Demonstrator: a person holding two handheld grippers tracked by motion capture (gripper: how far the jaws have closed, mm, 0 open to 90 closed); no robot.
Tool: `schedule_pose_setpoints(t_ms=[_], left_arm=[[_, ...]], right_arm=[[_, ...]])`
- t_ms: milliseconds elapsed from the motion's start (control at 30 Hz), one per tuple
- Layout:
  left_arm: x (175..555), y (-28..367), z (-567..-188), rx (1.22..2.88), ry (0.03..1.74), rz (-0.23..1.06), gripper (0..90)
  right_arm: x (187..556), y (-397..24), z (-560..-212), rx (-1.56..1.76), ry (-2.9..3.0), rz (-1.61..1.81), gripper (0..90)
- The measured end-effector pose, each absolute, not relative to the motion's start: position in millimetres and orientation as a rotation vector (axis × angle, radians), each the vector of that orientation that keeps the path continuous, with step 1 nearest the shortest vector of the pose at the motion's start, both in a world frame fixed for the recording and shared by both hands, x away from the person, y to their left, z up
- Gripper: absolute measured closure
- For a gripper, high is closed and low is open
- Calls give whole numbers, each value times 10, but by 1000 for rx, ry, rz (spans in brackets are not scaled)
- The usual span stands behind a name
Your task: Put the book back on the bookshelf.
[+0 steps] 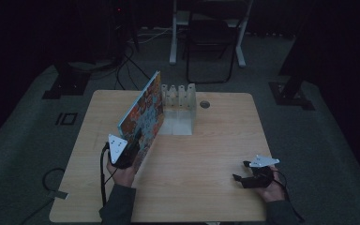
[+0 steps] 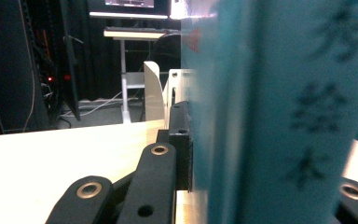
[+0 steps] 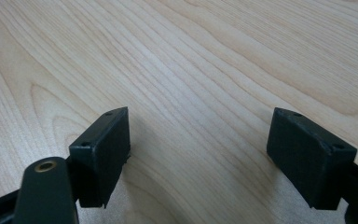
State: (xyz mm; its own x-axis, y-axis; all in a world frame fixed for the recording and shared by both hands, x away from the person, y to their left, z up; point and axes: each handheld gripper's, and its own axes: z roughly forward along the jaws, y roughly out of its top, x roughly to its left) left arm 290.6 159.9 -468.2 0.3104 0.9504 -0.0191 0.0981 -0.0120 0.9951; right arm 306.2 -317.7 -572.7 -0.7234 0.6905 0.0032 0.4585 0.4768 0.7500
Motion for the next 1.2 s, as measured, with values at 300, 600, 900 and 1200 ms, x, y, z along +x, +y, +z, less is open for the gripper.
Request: schedule_pose_setpoints(t_ms=[300,600,900,1200], left_arm=[[2986,1542,-4695,1414,1056,940,811],[3084,1478,-4711,1409,1068,961,811],[3171,1416,-4737,1395,1091,973,811],[3249,1356,-4775,1392,1105,982,811]], right_arm=[[3062,-3177,-5727,974,2427,1098,208],[3062,-3177,-5727,973,2427,1097,207],[3062,-3176,-5728,973,2427,1098,207],[3063,-3177,-5728,971,2427,1097,206]])
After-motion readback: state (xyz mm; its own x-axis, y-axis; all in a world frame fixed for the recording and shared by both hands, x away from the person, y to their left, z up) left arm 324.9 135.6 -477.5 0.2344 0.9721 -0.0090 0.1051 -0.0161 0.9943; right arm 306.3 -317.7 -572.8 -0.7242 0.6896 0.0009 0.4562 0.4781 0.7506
